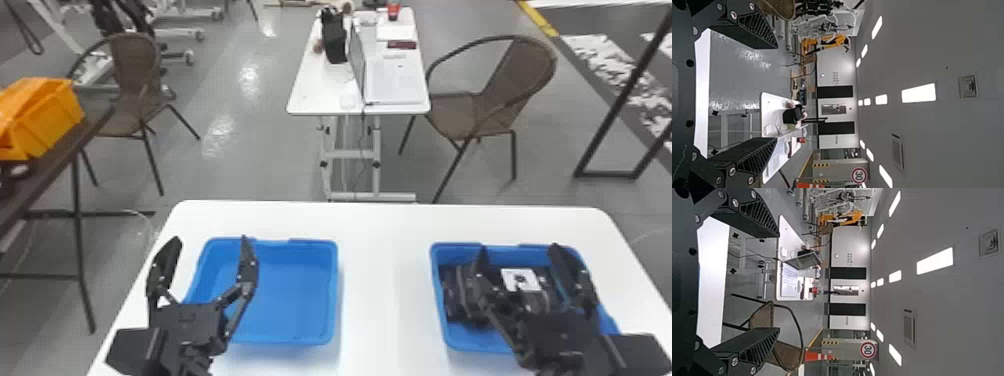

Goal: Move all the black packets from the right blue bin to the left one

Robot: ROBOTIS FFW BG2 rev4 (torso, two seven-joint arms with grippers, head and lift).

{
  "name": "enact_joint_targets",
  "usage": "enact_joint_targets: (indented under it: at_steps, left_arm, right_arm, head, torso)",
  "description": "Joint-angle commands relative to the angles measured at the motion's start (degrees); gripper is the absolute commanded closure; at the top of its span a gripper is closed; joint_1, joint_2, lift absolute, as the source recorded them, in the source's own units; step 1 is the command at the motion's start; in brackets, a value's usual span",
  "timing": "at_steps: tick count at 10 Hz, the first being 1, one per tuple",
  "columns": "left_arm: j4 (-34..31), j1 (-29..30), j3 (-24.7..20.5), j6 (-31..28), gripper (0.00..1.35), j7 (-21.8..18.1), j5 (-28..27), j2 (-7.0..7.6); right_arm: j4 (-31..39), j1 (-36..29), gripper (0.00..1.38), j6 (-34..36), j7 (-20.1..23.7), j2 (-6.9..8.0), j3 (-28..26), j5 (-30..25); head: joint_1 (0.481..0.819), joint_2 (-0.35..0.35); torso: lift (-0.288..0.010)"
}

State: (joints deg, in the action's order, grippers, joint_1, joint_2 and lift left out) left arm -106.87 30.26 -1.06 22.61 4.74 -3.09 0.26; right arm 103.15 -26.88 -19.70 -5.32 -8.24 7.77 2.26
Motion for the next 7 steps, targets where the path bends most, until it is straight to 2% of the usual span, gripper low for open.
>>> enact_joint_targets:
  at_steps: [1,4,7]
  left_arm:
    - [0.1,0.0,0.0,-0.1,0.20,0.0,0.1,-0.41]
    - [0.3,0.0,0.0,-0.2,0.20,0.0,0.5,-0.41]
    - [0.3,0.0,-0.1,0.0,0.20,0.0,0.7,-0.41]
  right_arm:
    - [-0.3,-0.1,0.19,-0.1,0.0,0.33,0.0,1.1]
    - [-0.8,-0.2,0.20,0.7,-0.4,1.65,-0.2,2.4]
    - [0.2,-1.3,0.20,1.0,-3.2,1.82,-0.6,1.4]
  head:
    - [0.695,0.074]
    - [0.695,0.071]
    - [0.695,0.064]
  torso:
    - [0.000]
    - [0.000]
    - [0.000]
